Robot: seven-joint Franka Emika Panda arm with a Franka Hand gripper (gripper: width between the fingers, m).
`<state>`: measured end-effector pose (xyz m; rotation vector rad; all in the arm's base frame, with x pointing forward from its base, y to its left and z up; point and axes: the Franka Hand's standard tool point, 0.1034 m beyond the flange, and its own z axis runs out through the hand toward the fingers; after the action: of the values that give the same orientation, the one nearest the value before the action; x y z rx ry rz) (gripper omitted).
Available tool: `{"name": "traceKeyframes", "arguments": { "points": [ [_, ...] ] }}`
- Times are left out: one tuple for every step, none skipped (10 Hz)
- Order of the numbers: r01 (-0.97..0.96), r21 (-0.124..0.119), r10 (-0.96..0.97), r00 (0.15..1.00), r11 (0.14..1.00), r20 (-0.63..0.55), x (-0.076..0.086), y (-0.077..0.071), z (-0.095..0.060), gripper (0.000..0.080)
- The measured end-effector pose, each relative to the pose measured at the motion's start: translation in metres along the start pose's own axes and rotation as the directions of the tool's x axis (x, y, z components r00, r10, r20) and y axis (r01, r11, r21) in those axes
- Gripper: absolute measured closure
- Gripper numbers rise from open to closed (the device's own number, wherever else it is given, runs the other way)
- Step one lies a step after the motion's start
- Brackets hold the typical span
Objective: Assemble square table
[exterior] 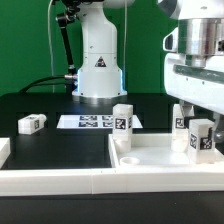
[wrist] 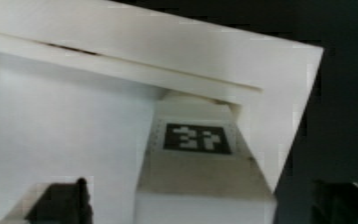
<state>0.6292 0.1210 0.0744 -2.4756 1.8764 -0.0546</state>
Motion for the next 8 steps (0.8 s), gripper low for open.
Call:
{"name": "traceKeyframes", "arguments": {
  "points": [
    [0.198, 0.012, -0.198, 0.980, 0.980, -0.009, -0.0007, -0.0022, -0.0009, 0.0172],
    [0.315, 0.020, -0.314, 0.949, 0.949, -0.017, 0.0007, -0.0036, -0.0007, 0.0153],
    [0.423, 0.017, -0.422, 0.906, 0.906, -0.020, 0.0032, -0.0034, 0.0002, 0.0153],
    [0.466, 0.016, -0.465, 0.885, 0.885, -0.021, 0.0035, -0.0033, 0.0003, 0.0150],
    [0.501, 0.015, -0.501, 0.865, 0.865, -0.022, 0.0037, -0.0033, 0.0004, 0.0150],
    [0.576, 0.010, -0.575, 0.817, 0.818, -0.025, 0.0046, -0.0031, 0.0004, 0.0150],
    [0.642, 0.005, -0.642, 0.766, 0.766, -0.031, 0.0046, -0.0032, 0.0004, 0.0150],
    [0.716, -0.008, -0.715, 0.697, 0.698, -0.050, 0.0021, -0.0034, 0.0013, 0.0150]
  ]
}}
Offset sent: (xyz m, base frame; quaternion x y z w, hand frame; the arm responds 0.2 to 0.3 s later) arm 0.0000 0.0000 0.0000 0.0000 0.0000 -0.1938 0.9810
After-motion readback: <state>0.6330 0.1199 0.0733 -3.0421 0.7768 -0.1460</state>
